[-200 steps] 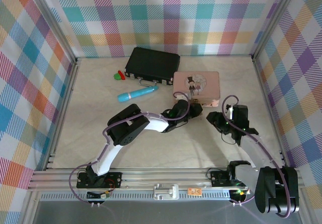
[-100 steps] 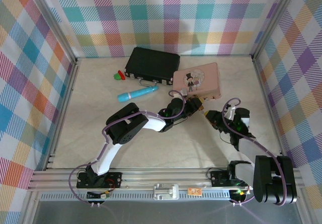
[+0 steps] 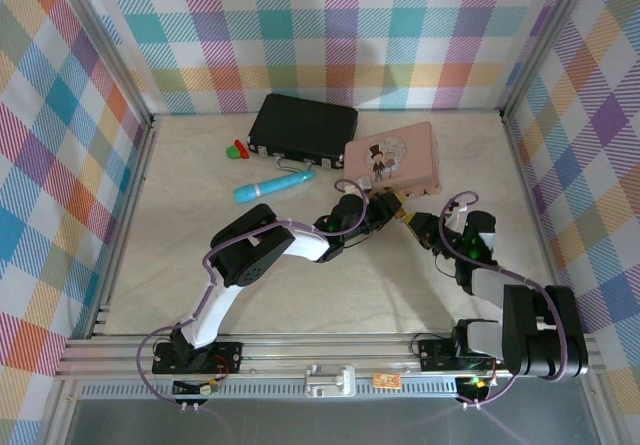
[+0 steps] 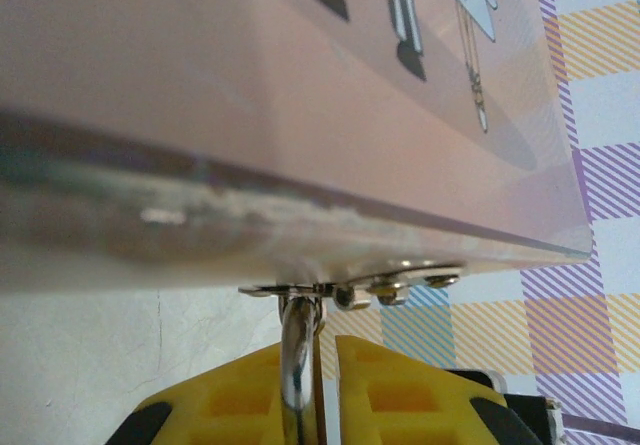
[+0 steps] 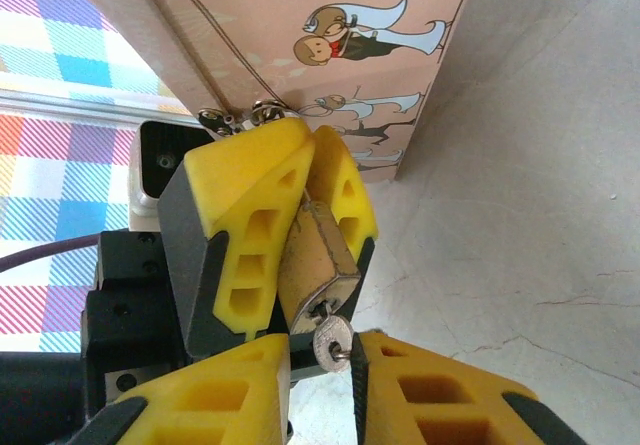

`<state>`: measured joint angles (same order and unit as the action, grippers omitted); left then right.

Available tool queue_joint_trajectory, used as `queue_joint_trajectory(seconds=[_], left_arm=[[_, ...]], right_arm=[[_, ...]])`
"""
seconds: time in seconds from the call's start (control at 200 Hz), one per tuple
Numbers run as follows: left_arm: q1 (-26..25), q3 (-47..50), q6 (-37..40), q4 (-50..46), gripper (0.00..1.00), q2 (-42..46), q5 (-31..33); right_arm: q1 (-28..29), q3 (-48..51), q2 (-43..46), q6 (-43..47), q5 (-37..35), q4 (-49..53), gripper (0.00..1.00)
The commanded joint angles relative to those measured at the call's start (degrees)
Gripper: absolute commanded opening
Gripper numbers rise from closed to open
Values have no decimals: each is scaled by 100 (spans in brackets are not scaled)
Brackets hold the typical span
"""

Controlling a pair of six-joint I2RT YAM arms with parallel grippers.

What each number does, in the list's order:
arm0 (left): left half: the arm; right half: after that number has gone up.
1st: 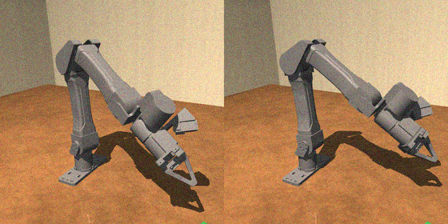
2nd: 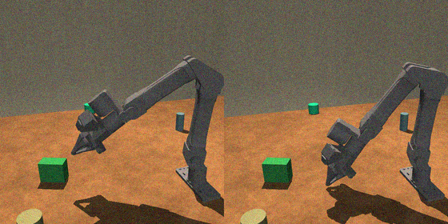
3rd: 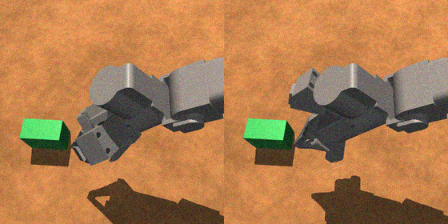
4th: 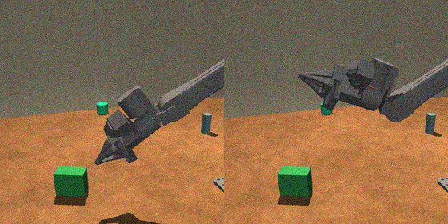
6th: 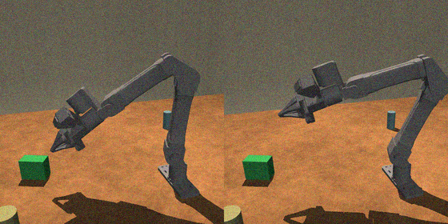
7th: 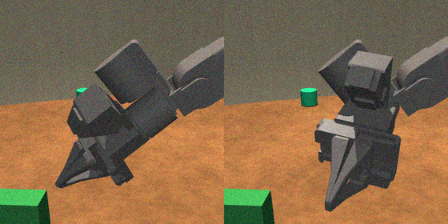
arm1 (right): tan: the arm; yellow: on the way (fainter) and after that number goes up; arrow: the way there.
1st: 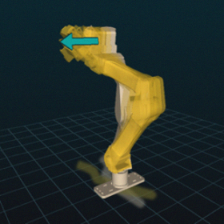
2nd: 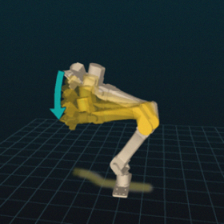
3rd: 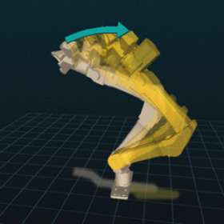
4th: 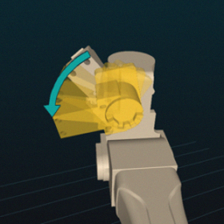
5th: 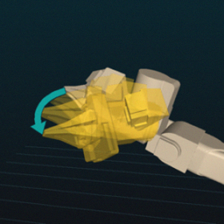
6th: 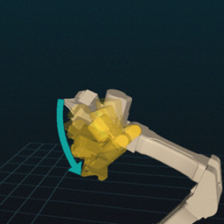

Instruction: Unlock a padlock with a key

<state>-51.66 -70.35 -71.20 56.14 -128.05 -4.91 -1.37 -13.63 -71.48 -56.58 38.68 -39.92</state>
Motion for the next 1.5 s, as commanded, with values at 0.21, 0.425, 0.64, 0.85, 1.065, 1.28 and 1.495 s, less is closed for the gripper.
queue_joint_trajectory(seconds=[0.21, 0.425, 0.64, 0.85, 1.065, 1.28, 1.495], left_arm=[[-12, 91, -671, -94, 0, -40, -199], [-20, 137, -735, 21, 0, -56, -167], [-55, 153, -801, 161, 0, -81, -135], [-98, 201, -855, 336, 0, -130, -108], [-107, 215, -830, 438, 0, -165, -79], [-114, 256, -576, 1469, 0, -530, -30], [-245, -120, -346, 2160, 0, -996, -16]], right_arm=[[137, -8, -503, -327, 106, -809, 27], [178, -61, -503, -422, 44, -899, 14], [237, -46, -802, -1030, -3, -1372, 11], [401, -26, -710, -1634, -336, -1595, 16], [415, -33, -228, -2017, -499, -950, 0], [413, -194, 402, -3889, -506, -269, 0], [568, 116, 1229, -7231, -1596, -730, 0]])
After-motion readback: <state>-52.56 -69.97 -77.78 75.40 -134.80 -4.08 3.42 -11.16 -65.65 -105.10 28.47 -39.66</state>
